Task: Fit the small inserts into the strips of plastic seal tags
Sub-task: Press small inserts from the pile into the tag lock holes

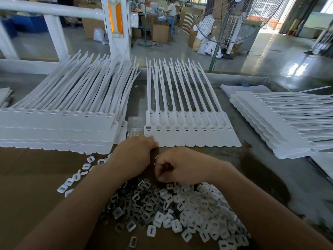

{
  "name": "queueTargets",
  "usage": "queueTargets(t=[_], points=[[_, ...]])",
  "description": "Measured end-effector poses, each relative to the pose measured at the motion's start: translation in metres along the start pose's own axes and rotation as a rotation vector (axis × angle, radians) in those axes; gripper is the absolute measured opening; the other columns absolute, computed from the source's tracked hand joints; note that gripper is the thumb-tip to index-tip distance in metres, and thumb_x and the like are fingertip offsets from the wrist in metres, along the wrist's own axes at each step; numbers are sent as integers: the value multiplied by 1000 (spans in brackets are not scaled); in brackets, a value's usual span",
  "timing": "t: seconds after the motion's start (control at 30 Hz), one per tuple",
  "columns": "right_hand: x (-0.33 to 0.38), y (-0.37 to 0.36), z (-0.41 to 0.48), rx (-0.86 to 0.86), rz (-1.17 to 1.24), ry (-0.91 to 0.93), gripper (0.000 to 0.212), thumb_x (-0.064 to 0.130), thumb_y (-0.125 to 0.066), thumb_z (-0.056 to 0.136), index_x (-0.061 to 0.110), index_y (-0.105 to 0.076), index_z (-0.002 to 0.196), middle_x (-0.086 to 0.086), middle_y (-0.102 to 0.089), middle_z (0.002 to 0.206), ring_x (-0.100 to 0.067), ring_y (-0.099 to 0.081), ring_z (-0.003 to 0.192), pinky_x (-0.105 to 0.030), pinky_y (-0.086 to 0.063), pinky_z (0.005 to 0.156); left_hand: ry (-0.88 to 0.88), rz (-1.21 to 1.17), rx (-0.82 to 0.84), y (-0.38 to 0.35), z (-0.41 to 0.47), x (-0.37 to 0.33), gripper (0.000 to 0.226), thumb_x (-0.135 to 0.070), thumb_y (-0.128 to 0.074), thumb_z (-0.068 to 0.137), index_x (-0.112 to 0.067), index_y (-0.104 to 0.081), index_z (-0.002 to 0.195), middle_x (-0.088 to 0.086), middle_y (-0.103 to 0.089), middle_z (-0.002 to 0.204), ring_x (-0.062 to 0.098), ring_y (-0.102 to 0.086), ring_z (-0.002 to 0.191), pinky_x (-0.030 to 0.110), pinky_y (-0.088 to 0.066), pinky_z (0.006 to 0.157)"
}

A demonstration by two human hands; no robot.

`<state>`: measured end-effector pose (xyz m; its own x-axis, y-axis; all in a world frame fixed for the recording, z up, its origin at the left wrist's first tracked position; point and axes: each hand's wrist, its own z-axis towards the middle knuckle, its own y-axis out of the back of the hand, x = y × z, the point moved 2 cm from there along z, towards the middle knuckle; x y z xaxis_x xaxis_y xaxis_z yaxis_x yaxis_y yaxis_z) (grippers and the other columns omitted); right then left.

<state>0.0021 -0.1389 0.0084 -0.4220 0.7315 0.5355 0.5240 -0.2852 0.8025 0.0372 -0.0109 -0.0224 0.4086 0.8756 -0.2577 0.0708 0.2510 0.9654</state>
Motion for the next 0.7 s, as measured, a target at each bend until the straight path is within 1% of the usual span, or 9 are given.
queueTargets(t=[0.07, 0.17, 0.3, 0.4, 0.53, 0.63, 0.7], points=[[-1, 2, 0, -25, 25, 4, 9, 14, -64, 84, 16, -69, 91, 21, -54, 76, 9, -49, 70, -1, -36, 66, -6, 0, -2, 0, 0, 0, 46, -8, -39, 89, -27, -48, 130, -2, -38, 144, 13, -37, 129, 28, -29, 105], [-1, 4, -2, -52, 105, 15, 10, 11, -66, 82, 15, -72, 88, 21, -57, 74, 12, -52, 69, -1, -39, 66, -8, 0, -4, 0, -1, 0, 44, -9, -39, 89, -28, -50, 127, -3, -43, 140, 14, -42, 124, 28, -34, 101], [-2, 4, -3, -67, 137, -1, 11, 11, -65, 83, 16, -72, 90, 9, -66, 80, 7, -55, 67, -7, -44, 64, -3, 6, 2, 1, 0, -1, 44, -9, -39, 90, -29, -50, 127, -4, -41, 141, 14, -41, 125, 30, -35, 101], [-2, 2, -2, -57, 103, -10, 9, 13, -63, 85, 15, -70, 90, 17, -59, 73, 12, -52, 61, -1, -39, 58, -1, 10, 14, 1, -1, -1, 46, -8, -39, 89, -28, -48, 129, -3, -38, 144, 14, -38, 127, 30, -33, 103], [-3, 2, -1, -61, 50, -21, 10, 20, -59, 89, 17, -68, 93, 20, -54, 77, 10, -50, 67, 0, -37, 60, -1, 23, 30, 2, 0, -2, 47, -9, -40, 90, -29, -45, 132, -3, -34, 146, 13, -35, 130, 28, -31, 105], [-2, 2, -1, -50, 18, -42, 10, 27, -54, 92, 21, -60, 85, 20, -50, 72, 12, -47, 61, 1, -34, 55, -8, 30, 39, 3, -1, -3, 45, -10, -41, 90, -28, -45, 132, -3, -36, 145, 13, -37, 128, 27, -30, 104], [-2, 2, 0, -43, -18, -56, 16, 30, -51, 93, 22, -54, 79, 17, -49, 70, 13, -46, 57, 0, -33, 52, 2, 31, 39, 4, -2, -3, 47, -10, -41, 90, -28, -43, 133, -2, -35, 145, 14, -36, 129, 28, -29, 104]])
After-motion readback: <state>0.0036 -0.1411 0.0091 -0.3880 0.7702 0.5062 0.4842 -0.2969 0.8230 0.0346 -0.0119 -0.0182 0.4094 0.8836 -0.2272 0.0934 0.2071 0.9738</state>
